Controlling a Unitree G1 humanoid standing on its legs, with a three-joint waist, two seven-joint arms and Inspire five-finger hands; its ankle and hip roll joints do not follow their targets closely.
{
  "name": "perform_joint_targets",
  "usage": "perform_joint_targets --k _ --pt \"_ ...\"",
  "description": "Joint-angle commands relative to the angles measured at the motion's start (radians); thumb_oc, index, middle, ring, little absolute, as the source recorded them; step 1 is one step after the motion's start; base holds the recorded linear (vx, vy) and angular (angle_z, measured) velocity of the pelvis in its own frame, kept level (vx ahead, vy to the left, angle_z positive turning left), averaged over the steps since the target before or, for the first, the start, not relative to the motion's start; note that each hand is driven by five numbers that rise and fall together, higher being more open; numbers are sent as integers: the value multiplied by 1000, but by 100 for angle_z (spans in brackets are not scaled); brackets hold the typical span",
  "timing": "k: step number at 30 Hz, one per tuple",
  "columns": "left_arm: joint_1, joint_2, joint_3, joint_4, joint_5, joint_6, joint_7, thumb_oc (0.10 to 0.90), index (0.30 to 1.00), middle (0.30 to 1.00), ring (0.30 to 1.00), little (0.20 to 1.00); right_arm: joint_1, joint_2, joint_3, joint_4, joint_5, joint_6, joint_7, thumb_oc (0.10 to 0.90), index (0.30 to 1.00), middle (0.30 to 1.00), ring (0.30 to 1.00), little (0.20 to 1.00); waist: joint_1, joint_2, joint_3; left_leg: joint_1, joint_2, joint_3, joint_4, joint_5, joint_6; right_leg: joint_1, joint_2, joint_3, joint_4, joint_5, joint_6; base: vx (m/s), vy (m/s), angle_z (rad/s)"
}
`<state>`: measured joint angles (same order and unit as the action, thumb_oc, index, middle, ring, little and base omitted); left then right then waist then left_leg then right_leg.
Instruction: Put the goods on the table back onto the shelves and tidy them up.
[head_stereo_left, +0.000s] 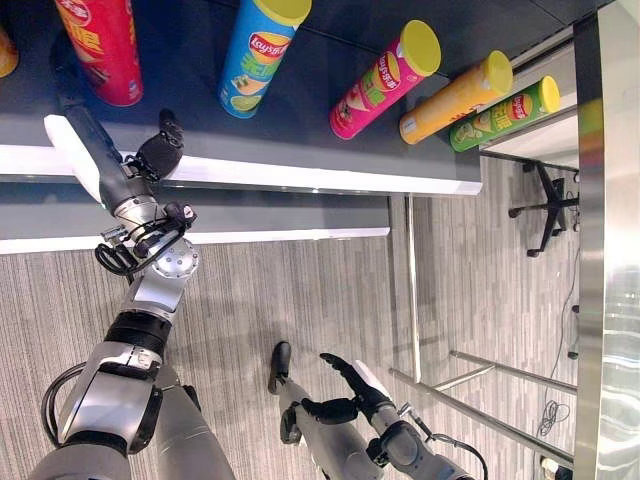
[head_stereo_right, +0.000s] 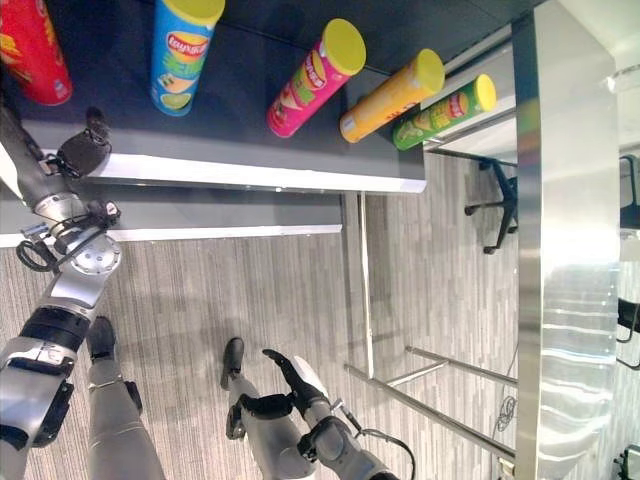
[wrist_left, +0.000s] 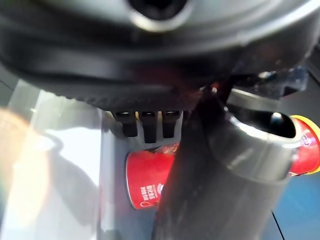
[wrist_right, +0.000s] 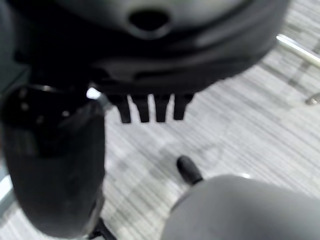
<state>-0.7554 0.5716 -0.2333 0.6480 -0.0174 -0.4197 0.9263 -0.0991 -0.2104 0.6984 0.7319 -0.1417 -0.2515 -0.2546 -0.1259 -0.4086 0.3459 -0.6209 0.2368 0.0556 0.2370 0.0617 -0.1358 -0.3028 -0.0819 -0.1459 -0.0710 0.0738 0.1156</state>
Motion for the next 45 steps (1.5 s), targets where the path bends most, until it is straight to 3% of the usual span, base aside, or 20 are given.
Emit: perform_joint_targets --k 1,8,12,16,19,21,25,29,30,31,32,33,34,38,39,42,45 --pt "-59 -35 -75 14 41 -38 -78 800 900 900 900 900 17 -53 -14 -63 30 -15 -35 800 900 900 900 900 -12 -60 28 76 -1 6 72 -188 44 -33 -60 55 16 121 80 0 0 0" --pt "-37 -25 -45 -21 73 -35 -38 800 900 900 900 900 16 -42 -16 -52 30 -12 -39 800 900 900 900 900 -3 -56 28 75 -2 3 75 -191 45 -28 -60 53 16 117 79 0 0 0" --pt "-20 5 -4 -72 149 -14 44 800 900 900 900 900 13 -32 -19 -39 35 -13 -44 800 900 900 900 900 10 -48 31 77 -5 0 68 -192 44 -24 -63 48 15 116 81 26 -14 0" --pt "59 24 91 -163 264 24 170 800 900 900 900 900 2 1 -36 22 43 -7 -58 800 900 900 900 900 44 -29 33 79 -13 -3 63 -194 45 -17 -67 37 16 110 81 38 -22 -1" --pt "137 -13 150 -245 309 35 221 800 900 900 900 900 -12 26 -49 70 49 0 -68 800 900 900 900 900 69 -18 29 82 -22 -8 53 -189 48 -11 -75 26 18 106 80 20 -41 5" --pt "211 -32 186 -332 406 76 276 800 900 900 900 900 -29 53 -61 127 69 4 -77 800 900 900 900 900 103 -11 35 79 -38 -11 30 -150 59 -21 -87 13 27 115 75 -41 -61 17" --pt "354 -36 205 -424 482 102 263 800 900 900 900 900 -30 70 -94 199 94 12 -88 800 900 900 900 900 148 20 41 98 -41 -25 20 -144 57 -7 -87 2 38 98 67 33 -62 16" --pt "572 -69 147 -376 402 47 127 800 900 900 900 900 -1 67 -153 267 114 23 -114 800 900 900 900 900 185 78 23 142 -46 -26 -5 -129 59 22 -91 -9 52 76 62 33 -14 7" --pt "656 -142 138 -280 220 8 21 800 900 900 900 900 7 58 -186 297 135 37 -114 800 900 900 900 900 199 109 4 170 -52 -27 -23 -115 60 39 -95 -11 58 70 61 43 25 10" --pt "656 -142 139 -279 217 8 19 800 900 900 900 900 8 57 -186 297 135 36 -114 800 900 900 900 900 199 110 5 173 -52 -27 -25 -114 60 41 -95 -11 57 70 61 59 57 13" --pt "723 -212 120 -163 -3 -32 -128 800 900 900 900 900 16 39 -215 331 136 62 -105 800 900 900 900 900 201 151 -20 211 -57 -28 -49 -96 61 63 -98 -18 63 62 60 32 35 14" --pt "723 -212 120 -163 -4 -32 -128 800 900 900 900 900 16 39 -215 331 136 62 -105 800 900 900 900 900 201 151 -20 212 -57 -28 -49 -96 61 63 -98 -18 63 62 60 81 76 11" --pt "750 -251 109 -2 -188 -36 -280 800 900 900 900 900 10 19 -250 367 131 87 -85 800 900 900 900 900 193 187 -56 260 -61 -34 -82 -78 60 88 -102 -25 72 47 58 80 49 12" --pt "786 -324 216 298 -544 37 -517 800 900 900 900 900 32 5 -345 455 139 122 -47 800 900 900 900 900 178 251 -137 357 -65 -45 -137 -52 57 158 -111 -49 80 8 51 85 53 18" --pt "786 -324 216 298 -544 37 -517 800 900 900 900 900 32 5 -346 455 139 122 -47 800 900 900 900 900 176 250 -139 354 -67 -47 -139 -49 58 156 -112 -50 79 9 52 57 26 13" --pt "766 -327 332 613 -542 125 -596 800 900 900 900 900 42 7 -433 551 176 142 3 800 900 900 900 900 178 295 -217 448 -71 -48 -186 -40 50 229 -119 -64 78 -26 47 127 49 5" --pt "790 -322 412 784 -529 186 -662 800 900 900 900 900 62 24 -474 600 197 152 49 800 900 900 900 900 175 316 -291 522 -69 -41 -229 -35 44 286 -119 -69 73 -54 47 167 18 -3"
